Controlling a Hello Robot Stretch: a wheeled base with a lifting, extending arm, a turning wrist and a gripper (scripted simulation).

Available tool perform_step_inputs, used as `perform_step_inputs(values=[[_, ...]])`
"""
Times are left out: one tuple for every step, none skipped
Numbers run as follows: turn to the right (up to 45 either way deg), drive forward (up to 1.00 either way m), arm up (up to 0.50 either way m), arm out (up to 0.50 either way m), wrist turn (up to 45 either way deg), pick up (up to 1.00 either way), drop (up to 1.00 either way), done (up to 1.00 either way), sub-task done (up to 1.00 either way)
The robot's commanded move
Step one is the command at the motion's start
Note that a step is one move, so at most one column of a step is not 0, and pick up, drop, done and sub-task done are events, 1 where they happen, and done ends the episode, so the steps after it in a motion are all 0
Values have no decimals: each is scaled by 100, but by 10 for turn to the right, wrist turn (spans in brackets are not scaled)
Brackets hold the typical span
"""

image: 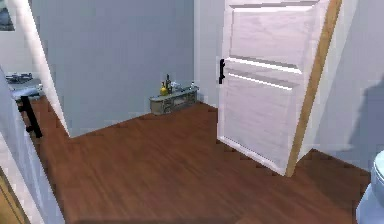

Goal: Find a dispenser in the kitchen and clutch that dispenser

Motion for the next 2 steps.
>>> perform_step_inputs(values=[[0,40,0,0,0,0,0,0,0],[-390,0,0,0,0,0,0,0,0]])
